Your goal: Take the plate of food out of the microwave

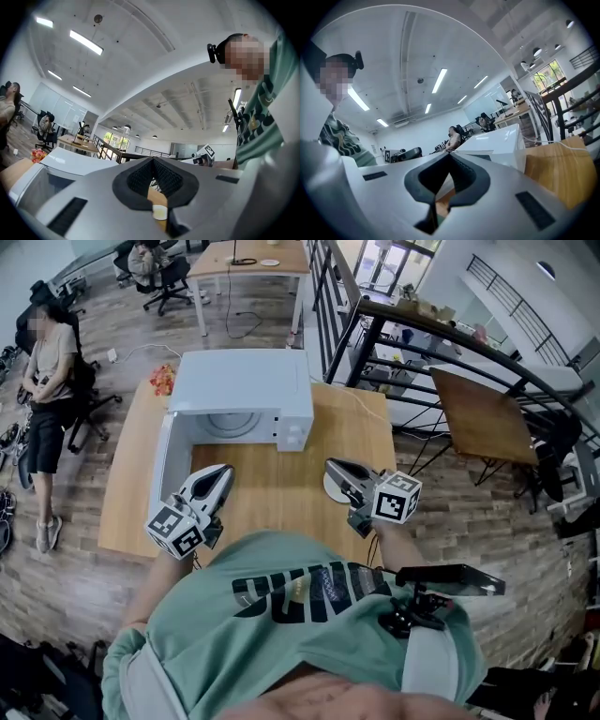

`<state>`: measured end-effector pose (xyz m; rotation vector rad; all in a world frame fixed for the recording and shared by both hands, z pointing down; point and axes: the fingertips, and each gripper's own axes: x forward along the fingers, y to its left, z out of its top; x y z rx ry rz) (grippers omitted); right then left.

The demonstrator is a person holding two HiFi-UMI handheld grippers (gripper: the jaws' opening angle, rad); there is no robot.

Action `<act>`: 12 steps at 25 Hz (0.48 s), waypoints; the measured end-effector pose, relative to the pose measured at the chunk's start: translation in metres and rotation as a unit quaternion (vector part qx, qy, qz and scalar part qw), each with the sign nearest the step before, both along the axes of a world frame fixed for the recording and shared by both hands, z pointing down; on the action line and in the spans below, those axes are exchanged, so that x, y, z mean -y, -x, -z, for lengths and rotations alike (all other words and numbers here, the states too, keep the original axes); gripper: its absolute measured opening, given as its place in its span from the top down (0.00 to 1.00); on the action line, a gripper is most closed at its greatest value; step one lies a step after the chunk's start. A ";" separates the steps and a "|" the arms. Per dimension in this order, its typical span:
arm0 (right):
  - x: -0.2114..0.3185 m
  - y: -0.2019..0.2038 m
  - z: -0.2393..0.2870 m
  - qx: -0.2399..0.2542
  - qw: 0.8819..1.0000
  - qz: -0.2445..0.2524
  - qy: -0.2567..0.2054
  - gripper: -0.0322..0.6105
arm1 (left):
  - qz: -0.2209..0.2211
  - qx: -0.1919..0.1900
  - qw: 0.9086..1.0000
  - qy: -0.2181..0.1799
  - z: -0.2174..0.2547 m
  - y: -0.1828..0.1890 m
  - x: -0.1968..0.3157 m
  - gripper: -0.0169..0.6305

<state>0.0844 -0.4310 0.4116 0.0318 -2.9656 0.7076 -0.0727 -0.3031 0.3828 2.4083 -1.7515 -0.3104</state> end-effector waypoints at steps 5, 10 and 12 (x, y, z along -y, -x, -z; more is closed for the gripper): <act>-0.010 0.005 0.006 0.019 1.000 0.007 -0.018 0.94 | -0.004 -0.016 1.000 0.006 -0.007 -0.001 -0.003 0.97; -0.015 0.010 0.000 0.008 1.000 0.007 -0.027 0.94 | -0.010 -0.014 1.000 0.018 -0.010 -0.001 -0.005 0.97; -0.014 0.012 -0.004 0.001 1.000 0.007 -0.023 0.94 | -0.009 -0.016 1.000 0.019 -0.012 0.000 -0.005 0.97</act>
